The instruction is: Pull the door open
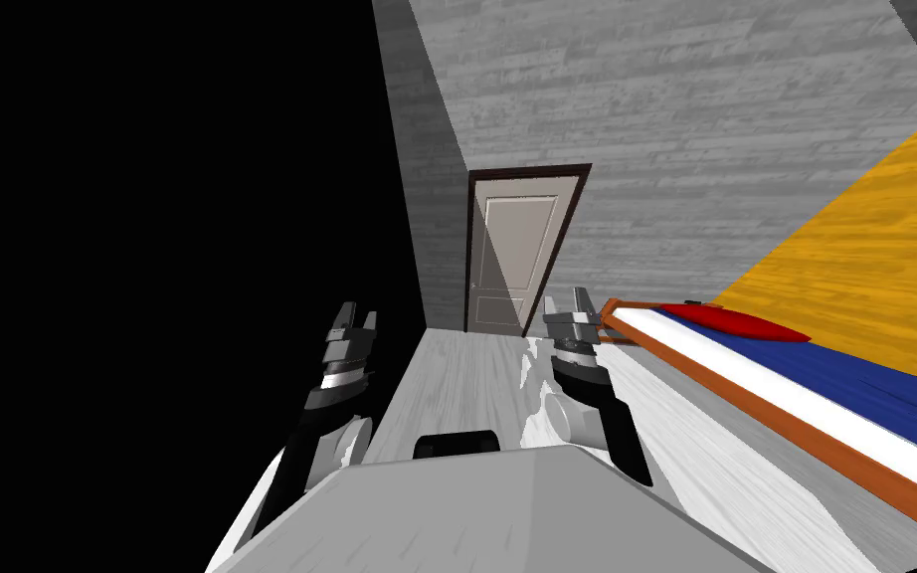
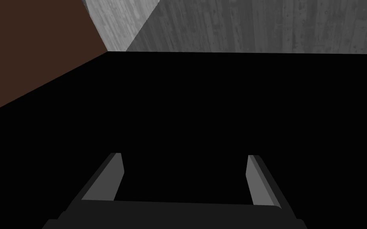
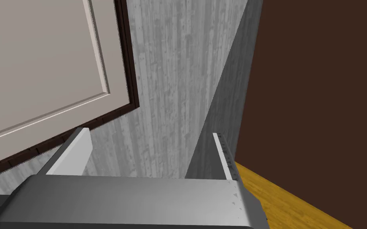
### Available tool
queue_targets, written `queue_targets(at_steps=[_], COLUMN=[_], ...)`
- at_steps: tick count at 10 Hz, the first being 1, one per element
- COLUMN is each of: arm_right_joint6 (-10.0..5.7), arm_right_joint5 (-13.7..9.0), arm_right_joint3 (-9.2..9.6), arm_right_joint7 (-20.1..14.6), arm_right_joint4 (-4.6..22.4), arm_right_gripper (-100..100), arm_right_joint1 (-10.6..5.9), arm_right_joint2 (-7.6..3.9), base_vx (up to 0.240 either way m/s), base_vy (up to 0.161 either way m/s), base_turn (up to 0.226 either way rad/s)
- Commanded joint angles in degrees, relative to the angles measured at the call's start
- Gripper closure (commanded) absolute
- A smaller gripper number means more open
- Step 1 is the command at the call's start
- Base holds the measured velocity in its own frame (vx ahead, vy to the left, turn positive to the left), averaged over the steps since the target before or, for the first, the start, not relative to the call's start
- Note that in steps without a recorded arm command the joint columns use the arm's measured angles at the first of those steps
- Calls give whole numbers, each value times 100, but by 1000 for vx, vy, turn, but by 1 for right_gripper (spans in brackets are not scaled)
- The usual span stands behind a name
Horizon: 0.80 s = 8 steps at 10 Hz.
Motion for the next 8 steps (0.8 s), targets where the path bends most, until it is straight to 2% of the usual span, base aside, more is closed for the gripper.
queue_targets(at_steps=[1, 8], arm_right_joint6=[-49, -275], arm_right_joint5=[-83, -460], arm_right_joint3=[6, 31], arm_right_joint7=[-127, -709], arm_right_joint4=[184, 1025], arm_right_gripper=[-100, -100], arm_right_joint1=[-54, -299], arm_right_joint2=[-53, -236], base_vx=[69, 124], base_vy=[-1, -8], base_turn=[48, 59])
